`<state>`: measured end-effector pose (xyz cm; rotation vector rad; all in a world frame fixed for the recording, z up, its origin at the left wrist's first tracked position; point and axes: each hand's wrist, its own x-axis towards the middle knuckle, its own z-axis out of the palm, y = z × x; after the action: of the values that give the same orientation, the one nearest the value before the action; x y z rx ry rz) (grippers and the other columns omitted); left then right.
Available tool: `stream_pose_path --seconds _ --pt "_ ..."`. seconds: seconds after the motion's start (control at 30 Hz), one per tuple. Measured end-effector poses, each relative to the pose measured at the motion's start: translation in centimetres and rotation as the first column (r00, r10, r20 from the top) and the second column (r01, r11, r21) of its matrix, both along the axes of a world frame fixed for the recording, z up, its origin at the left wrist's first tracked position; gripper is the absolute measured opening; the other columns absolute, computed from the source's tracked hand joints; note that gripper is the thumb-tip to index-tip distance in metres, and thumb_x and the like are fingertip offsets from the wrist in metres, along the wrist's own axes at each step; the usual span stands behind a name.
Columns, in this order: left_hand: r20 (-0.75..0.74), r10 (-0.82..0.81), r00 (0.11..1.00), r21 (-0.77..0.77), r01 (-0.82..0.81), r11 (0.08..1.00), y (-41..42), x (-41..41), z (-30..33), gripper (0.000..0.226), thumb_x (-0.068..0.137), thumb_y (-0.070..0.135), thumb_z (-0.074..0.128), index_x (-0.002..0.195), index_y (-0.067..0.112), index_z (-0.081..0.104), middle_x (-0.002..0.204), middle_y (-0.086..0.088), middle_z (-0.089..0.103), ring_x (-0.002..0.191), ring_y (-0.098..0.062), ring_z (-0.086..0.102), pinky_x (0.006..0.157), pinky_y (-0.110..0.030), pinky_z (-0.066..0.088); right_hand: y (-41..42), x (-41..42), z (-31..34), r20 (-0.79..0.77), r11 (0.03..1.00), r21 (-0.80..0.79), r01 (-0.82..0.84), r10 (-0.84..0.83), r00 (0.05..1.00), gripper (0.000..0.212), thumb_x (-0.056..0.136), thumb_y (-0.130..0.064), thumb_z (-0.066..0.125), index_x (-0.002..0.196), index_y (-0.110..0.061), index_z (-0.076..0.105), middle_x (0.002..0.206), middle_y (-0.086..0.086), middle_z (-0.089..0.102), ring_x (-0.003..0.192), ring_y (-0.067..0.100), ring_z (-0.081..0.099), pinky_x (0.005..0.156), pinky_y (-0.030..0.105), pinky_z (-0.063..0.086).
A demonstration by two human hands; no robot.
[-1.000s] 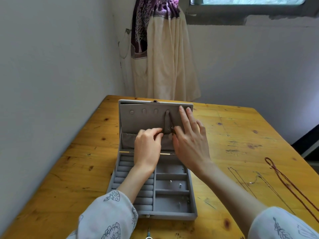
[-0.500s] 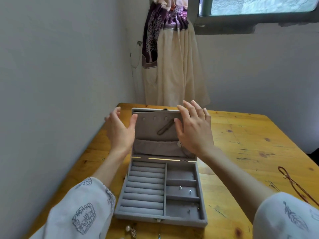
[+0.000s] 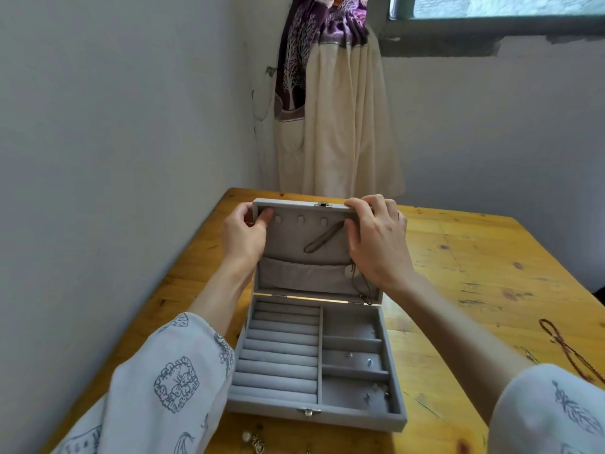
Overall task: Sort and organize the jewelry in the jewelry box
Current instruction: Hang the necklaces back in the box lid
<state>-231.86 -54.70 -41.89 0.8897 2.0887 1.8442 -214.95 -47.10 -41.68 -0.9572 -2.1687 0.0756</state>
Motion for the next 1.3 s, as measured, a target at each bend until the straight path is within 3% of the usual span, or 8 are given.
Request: stream_pose_path --seconds 0.2,0.4,0.57,0.67,0.77,0.97,1.13,1.3 --pt "0.046 -0.044 0.998 0.044 0.042 0.998 -0.8 0.3 0.2 0.031 0.090 0.022 0.057 0.117 0.009 0.059 0.104 -0.003 0.062 0.094 -0.013 0.056 0.062 -0.012 0.044 -0.4 1.1 -0.2 -0.115 0.997 -0.042 -0.059 0.054 0.992 0.040 0.088 -0.005 0.045 0.128 -0.003 0.050 0.130 0.019 0.047 0.124 0.035 0.040 0.106 0.043 0.036" --pt "-0.015 -0.069 0.998 0.025 0.069 0.997 -2.0 1.0 0.0 0.032 0.094 0.020 0.050 0.124 0.009 0.056 0.112 -0.004 0.061 0.101 -0.013 0.055 0.064 -0.009 0.045 -1.8 2.8 -0.4 -0.171 0.992 -0.061 -0.107 0.095 0.981 0.060 0.087 0.007 0.045 0.143 -0.010 0.030 0.153 0.012 0.019 0.143 0.024 0.015 0.111 0.016 0.009" --pt "-0.047 -0.062 0.997 -0.062 0.059 0.996 -4.0 1.9 -0.2 0.041 0.094 0.017 0.050 0.134 0.014 0.046 0.120 0.000 0.055 0.108 -0.011 0.050 0.076 -0.011 0.041 -3.4 4.6 -0.5 -0.175 0.982 -0.137 -0.131 0.106 0.979 0.068 0.088 0.005 0.047 0.146 -0.013 0.018 0.156 0.008 0.008 0.144 0.020 0.011 0.094 -0.011 0.002" --pt "-0.150 0.049 0.987 -0.095 -0.063 0.993 -5.6 3.2 -0.1 0.046 0.092 0.012 0.052 0.136 0.014 0.040 0.125 -0.006 0.051 0.112 -0.016 0.049 0.085 -0.020 0.038 -4.7 6.4 -1.0 -0.132 0.972 -0.192 -0.134 0.110 0.985 0.066 0.090 0.000 0.046 0.147 -0.015 0.016 0.156 0.006 0.010 0.144 0.016 0.013 0.099 -0.005 0.002" --pt "-0.251 0.114 0.961 -0.040 -0.128 0.991 -7.4 6.1 0.3 0.041 0.091 0.005 0.050 0.130 0.014 0.044 0.121 -0.007 0.050 0.104 -0.012 0.047 0.080 -0.017 0.037 -6.2 8.7 -1.5 -0.085 0.959 -0.255 -0.122 0.103 0.991 0.061 0.092 -0.003 0.045 0.146 -0.015 0.019 0.154 0.006 0.020 0.142 0.017 0.019 0.112 0.018 0.013" --pt "-0.348 -0.191 0.918 -0.111 0.162 0.981 -8.2 14.6 -0.5 0.032 0.091 0.004 0.048 0.122 0.014 0.049 0.118 -0.004 0.049 0.101 -0.010 0.049 0.077 -0.009 0.038 -7.8 15.4 -2.4 0.007 0.949 -0.314 -0.027 0.031 0.999 0.053 0.092 -0.006 0.047 0.142 -0.011 0.029 0.142 0.009 0.041 0.131 0.024 0.040 0.105 0.027 0.032" --pt "-0.365 -0.523 0.770 -0.342 0.411 0.845 -6.1 21.0 -2.5 0.034 0.094 0.013 0.045 0.128 0.014 0.046 0.127 -0.003 0.048 0.115 -0.014 0.048 0.095 -0.025 0.041 -6.8 21.8 -3.4 0.090 0.937 -0.337 0.094 -0.068 0.994 0.043 0.093 -0.010 0.044 0.136 -0.010 0.039 0.134 0.009 0.049 0.124 0.023 0.046 0.102 0.032 0.036" --pt "-0.264 -0.848 0.459 -0.818 0.359 0.449 -3.2 24.8 -6.0 0.052 0.098 0.027 0.036 0.145 0.015 0.018 0.153 -0.005 0.016 0.141 -0.021 0.018 0.114 -0.034 0.020 -3.9 27.7 -5.7 0.230 0.838 -0.412 0.359 -0.286 0.930 0.032 0.094 -0.014 0.041 0.124 -0.010 0.053 0.125 0.011 0.054 0.116 0.028 0.049 0.093 0.038 0.041"
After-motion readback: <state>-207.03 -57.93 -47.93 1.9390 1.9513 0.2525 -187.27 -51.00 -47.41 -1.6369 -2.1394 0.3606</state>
